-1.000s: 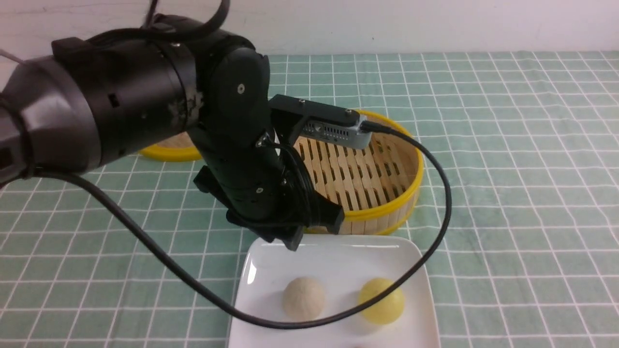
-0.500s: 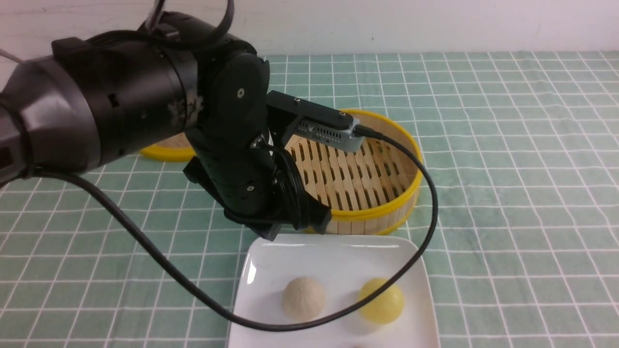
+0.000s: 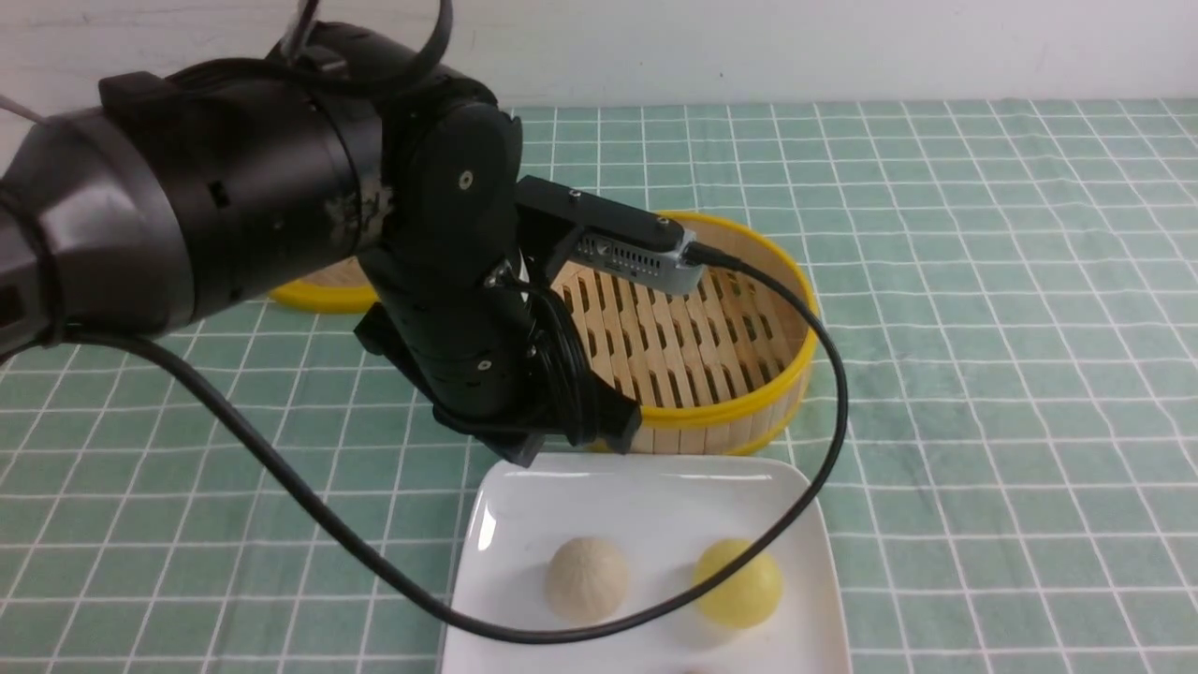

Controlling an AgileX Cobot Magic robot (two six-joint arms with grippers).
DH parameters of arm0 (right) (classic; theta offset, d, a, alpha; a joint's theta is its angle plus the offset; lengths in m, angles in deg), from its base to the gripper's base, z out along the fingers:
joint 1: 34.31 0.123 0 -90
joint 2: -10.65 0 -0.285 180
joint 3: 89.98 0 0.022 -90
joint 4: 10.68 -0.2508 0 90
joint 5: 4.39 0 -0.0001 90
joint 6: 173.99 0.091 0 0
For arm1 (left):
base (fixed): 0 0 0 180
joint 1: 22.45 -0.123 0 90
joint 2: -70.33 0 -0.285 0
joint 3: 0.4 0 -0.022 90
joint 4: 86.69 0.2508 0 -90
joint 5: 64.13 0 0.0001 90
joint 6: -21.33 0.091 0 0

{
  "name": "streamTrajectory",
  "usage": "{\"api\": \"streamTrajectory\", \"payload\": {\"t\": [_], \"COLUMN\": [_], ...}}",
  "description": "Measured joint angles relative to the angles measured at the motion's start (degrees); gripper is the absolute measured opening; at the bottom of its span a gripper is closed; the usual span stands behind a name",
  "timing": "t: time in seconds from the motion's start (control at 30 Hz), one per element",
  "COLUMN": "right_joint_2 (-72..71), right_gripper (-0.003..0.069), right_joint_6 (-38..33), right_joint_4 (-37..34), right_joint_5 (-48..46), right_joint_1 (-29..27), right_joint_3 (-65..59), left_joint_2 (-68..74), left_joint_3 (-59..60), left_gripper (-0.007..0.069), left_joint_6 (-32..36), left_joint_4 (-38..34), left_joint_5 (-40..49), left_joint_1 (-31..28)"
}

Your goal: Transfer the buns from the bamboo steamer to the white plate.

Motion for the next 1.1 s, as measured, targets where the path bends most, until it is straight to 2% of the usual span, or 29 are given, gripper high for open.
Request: {"api": "streamTrajectory", "payload": {"t": [0.07, 0.2, 0.4, 0.67, 0.83, 0.87, 1.0, 1.03, 1.07, 1.1], "right_joint_2": [-0.7, -4.1, -5.1, -5.1, -5.1, -5.1, -5.1, -5.1, -5.1, -5.1], "right_gripper": [-0.0004, 0.0001, 0.0003, 0.0008, 0.0013, 0.0013, 0.0015, 0.0015, 0.0017, 0.0018], "right_joint_6": [0.0, 0.0, 0.0, 0.0, 0.0, 0.0, 0.0, 0.0, 0.0, 0.0], "right_joint_4": [0.0, 0.7, 2.8, 5.6, 5.7, 5.7, 5.8, 5.8, 5.8, 5.8], "right_joint_5": [0.0, -0.1, -0.8, 0.4, 0.4, 0.4, 0.4, 0.4, 0.4, 0.4], "right_joint_1": [-1.6, -10.8, -21.4, -23.1, -23.1, -23.1, -23.1, -23.1, -23.1, -23.1], "right_joint_3": [-1.8, -10.0, -18.4, -18.7, -18.7, -18.7, -18.7, -18.7, -18.7, -18.7], "left_joint_2": [0.0, -0.1, -5.5, -21.3, -34.4, -36.9, -46.7, -49.4, -52.9, -54.0], "left_joint_3": [0.0, 0.0, 0.0, 0.4, 7.5, 9.7, 21.4, 25.4, 31.8, 34.7], "left_gripper": [0.0003, 0.0005, 0.0006, 0.0013, 0.0015, 0.0016, 0.0017, 0.0017, 0.0020, 0.0020], "left_joint_6": [0.0, 0.0, -1.1, -1.5, -6.8, -8.0, -15.7, -17.2, -20.4, -21.4], "left_joint_4": [0.3, 3.6, 9.7, 12.7, 12.8, 12.8, 12.8, 12.8, 12.6, 12.4], "left_joint_5": [0.0, 1.8, 6.4, 10.4, 10.3, 9.1, -4.4, -8.9, -17.9, -21.9], "left_joint_1": [0.0, 0.0, 0.0, -0.1, -0.1, -0.1, -0.1, -0.1, -0.1, -0.1]}}
